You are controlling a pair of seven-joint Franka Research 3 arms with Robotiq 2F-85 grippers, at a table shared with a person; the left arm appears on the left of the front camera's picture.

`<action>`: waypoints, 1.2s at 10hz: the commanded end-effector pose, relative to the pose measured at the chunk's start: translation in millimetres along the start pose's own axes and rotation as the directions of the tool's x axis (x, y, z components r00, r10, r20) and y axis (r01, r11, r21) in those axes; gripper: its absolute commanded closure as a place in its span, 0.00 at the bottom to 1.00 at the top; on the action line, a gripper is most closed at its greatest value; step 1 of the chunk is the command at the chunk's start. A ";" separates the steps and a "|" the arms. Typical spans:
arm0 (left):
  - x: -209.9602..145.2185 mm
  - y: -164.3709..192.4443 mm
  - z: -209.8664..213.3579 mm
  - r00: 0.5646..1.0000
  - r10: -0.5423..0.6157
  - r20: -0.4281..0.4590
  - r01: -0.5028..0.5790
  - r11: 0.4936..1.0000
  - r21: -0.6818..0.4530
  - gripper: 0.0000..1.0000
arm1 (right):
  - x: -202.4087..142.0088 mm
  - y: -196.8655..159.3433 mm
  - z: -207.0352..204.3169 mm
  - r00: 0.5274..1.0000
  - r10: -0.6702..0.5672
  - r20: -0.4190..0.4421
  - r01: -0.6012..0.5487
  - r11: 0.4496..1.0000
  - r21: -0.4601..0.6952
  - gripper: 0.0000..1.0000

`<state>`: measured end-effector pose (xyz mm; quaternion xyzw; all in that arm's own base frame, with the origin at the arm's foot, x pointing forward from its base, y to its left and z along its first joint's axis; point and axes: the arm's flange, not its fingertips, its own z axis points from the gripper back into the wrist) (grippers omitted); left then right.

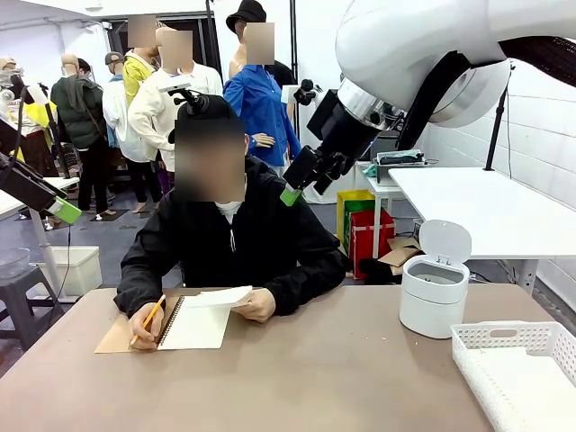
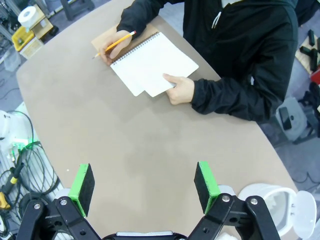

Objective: Sort the paper based on its condition.
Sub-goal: If a person hands you a paper, place it in the Organizing basket , and if it's crumpled, put it in the Trash can.

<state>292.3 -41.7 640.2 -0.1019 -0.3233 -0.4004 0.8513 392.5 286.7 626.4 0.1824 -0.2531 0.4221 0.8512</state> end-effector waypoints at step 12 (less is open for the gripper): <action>-0.5 1.0 0.7 1.000 0.005 0.003 -0.005 1.000 -0.001 0.00 | -0.5 0.6 0.2 1.000 0.000 0.000 0.000 1.000 0.000 0.00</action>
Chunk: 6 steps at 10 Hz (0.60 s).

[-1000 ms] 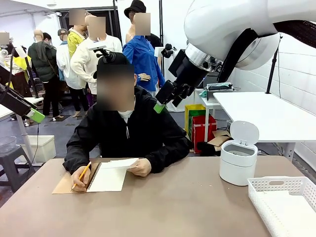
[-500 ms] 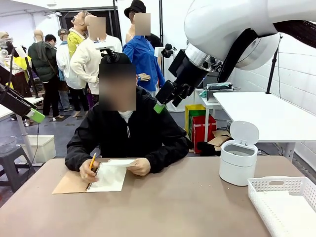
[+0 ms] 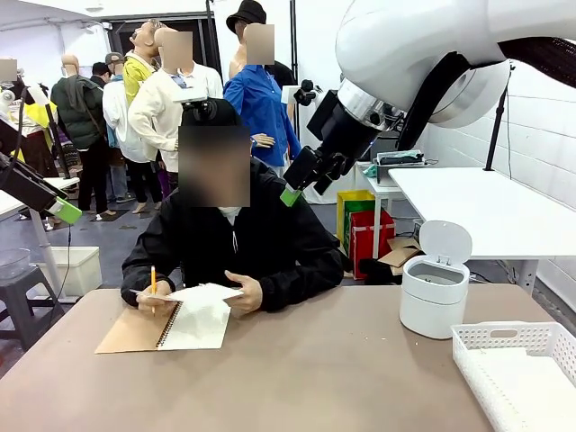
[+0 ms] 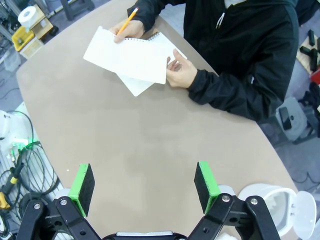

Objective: Sort the paper based on its condition.
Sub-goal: If a person hands you a paper, place it in the Organizing basket , and if it's crumpled, put it in the Trash can.

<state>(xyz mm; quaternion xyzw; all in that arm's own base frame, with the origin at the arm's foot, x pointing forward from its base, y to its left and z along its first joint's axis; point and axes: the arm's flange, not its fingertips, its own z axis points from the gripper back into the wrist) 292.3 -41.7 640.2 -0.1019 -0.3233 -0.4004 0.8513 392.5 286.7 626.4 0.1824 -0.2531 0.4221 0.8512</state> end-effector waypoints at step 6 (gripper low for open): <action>-0.5 1.0 0.7 1.000 0.005 0.003 -0.005 1.000 -0.001 0.00 | -0.5 0.6 0.2 1.000 0.000 0.000 0.000 1.000 0.000 0.00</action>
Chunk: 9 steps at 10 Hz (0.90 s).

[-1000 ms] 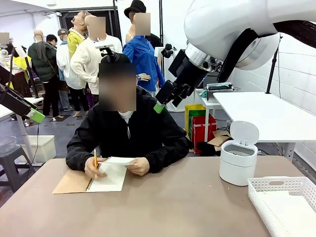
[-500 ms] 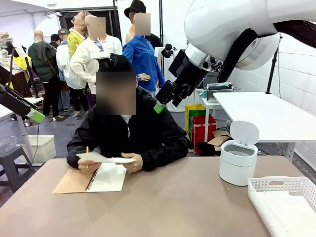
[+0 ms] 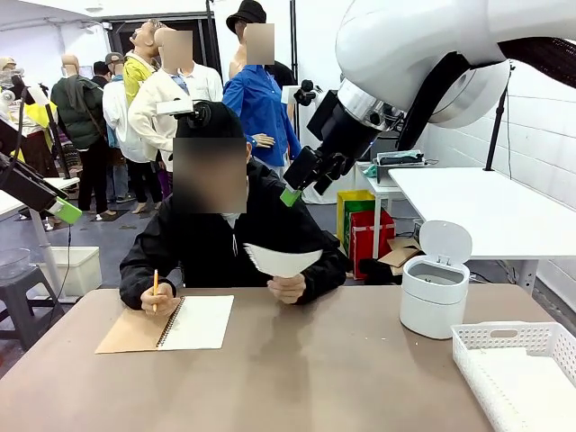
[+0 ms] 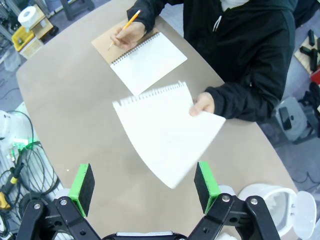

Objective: Sort the paper based on its condition.
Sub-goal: If a person hands you a paper, place it in the Organizing basket , and if it's crumpled, put it in the Trash can.

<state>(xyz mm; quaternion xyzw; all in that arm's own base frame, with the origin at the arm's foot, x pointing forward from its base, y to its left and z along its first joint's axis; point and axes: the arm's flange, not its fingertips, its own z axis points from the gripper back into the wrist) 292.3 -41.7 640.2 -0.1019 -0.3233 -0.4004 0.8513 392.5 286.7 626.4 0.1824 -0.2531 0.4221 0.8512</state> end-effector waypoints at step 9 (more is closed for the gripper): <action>-0.5 1.0 0.7 1.000 0.005 0.003 -0.005 1.000 -0.001 0.00 | -0.5 0.6 0.2 1.000 0.000 0.000 0.000 1.000 0.000 0.00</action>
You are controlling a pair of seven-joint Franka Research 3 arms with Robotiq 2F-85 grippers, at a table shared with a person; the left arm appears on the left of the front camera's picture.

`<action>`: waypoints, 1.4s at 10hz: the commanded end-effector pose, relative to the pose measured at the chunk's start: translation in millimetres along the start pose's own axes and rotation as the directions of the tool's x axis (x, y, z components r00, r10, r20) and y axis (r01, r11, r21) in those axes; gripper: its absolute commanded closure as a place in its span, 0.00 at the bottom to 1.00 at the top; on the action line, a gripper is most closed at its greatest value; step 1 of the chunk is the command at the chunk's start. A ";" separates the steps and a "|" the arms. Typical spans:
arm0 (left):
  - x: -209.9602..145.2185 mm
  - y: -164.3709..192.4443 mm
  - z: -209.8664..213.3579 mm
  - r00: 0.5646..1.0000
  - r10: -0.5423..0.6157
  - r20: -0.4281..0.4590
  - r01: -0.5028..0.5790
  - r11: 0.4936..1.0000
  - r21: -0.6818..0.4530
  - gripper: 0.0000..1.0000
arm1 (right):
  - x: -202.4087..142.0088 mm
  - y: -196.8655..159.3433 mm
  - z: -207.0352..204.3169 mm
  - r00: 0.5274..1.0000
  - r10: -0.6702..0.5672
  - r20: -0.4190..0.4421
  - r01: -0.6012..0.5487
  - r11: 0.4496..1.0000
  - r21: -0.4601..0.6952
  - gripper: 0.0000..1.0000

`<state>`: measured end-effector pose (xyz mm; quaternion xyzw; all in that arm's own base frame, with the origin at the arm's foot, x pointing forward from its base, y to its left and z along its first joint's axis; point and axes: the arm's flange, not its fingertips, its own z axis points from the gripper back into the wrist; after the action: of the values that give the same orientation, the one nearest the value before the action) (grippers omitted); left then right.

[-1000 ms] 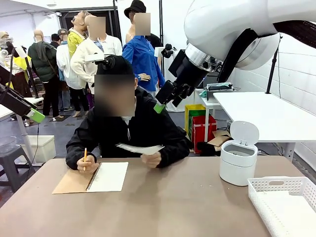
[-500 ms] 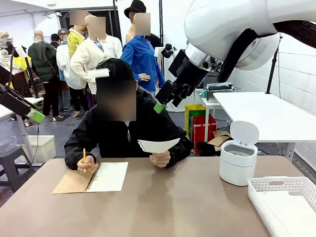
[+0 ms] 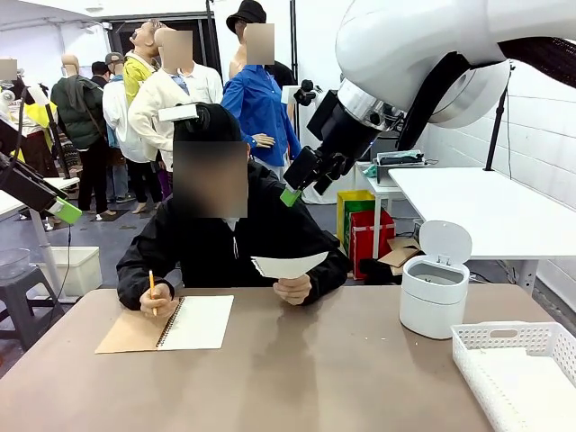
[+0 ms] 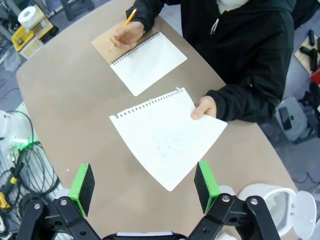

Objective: Sort the paper based on its condition.
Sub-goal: If a person hands you a paper, place it in the Organizing basket , and if it's crumpled, put it in the Trash can.

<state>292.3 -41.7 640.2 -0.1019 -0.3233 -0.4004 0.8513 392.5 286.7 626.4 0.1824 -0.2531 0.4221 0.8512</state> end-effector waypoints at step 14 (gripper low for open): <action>-0.5 1.0 0.7 1.000 0.005 0.003 -0.005 1.000 -0.001 0.00 | -49.8 -102.2 -43.6 0.744 -0.643 -0.181 0.654 0.756 0.002 0.00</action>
<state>292.3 -41.7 640.3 -0.1018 -0.3234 -0.4004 0.8513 461.1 222.5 551.5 0.2522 -0.0795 0.1053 0.9586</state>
